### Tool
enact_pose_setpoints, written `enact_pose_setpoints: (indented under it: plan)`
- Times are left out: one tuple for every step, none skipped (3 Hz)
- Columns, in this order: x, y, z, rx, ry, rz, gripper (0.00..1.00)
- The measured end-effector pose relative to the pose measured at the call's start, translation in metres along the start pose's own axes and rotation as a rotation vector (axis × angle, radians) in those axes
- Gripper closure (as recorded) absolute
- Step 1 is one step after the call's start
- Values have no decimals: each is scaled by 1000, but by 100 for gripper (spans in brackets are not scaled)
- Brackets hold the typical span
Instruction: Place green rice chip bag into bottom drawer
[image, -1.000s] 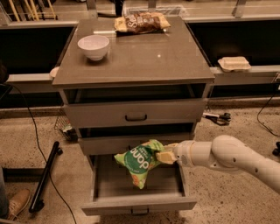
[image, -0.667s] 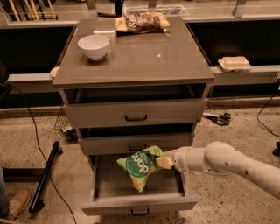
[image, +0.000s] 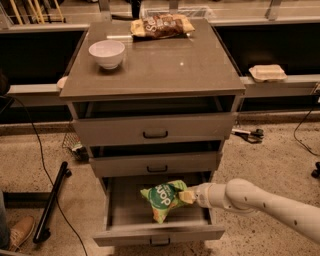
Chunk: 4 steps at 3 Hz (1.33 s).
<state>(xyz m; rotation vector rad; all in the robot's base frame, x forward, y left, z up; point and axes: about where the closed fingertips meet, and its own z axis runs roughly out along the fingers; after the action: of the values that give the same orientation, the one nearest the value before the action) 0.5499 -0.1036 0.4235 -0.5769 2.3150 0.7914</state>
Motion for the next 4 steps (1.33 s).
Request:
enact_pose_setpoints:
  plan:
    - [35,-33,48,-62,-34,67,100]
    - [34,-31,48,-63,-32,64,100]
    - [44,-41,64,-53,-12,79,100]
    - [64,-61,97,-63,2,79,100]
